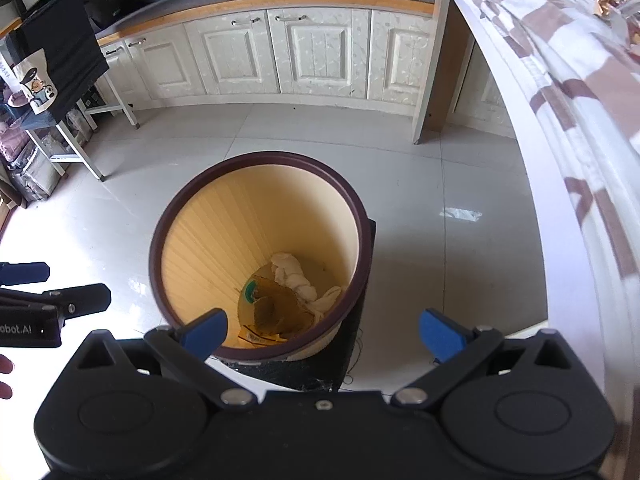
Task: Collect trash
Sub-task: 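Withdraw both open tools from the wastebasket back toward the table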
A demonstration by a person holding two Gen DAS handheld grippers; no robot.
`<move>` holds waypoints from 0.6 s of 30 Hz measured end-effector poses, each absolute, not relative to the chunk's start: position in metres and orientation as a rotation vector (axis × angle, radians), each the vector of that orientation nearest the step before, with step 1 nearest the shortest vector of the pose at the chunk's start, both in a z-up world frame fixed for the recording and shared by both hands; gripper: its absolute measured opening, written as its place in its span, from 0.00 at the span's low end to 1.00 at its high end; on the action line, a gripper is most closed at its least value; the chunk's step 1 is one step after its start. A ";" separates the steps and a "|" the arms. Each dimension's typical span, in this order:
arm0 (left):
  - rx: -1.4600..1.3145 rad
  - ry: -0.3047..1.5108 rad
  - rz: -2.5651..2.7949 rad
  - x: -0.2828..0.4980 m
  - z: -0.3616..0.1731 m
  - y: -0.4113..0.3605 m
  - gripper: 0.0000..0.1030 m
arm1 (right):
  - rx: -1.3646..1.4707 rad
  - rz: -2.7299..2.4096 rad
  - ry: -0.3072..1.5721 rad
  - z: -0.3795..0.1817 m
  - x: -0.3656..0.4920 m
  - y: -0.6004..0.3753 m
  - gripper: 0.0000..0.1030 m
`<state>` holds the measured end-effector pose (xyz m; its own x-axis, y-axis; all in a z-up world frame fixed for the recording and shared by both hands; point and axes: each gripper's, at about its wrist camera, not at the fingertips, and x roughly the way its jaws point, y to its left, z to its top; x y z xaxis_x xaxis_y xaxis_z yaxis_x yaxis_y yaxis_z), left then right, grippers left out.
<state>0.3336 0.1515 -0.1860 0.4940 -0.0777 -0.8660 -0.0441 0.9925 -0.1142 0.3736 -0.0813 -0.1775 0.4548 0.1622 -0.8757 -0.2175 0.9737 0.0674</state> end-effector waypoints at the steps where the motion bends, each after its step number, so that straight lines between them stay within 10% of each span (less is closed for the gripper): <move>1: -0.128 1.048 -0.018 0.331 -0.184 0.153 1.00 | -0.059 0.233 1.060 -0.174 0.371 -0.081 1.00; 18: -0.127 0.792 0.021 0.267 -0.102 0.159 1.00 | -0.032 0.277 0.782 -0.087 0.311 -0.092 1.00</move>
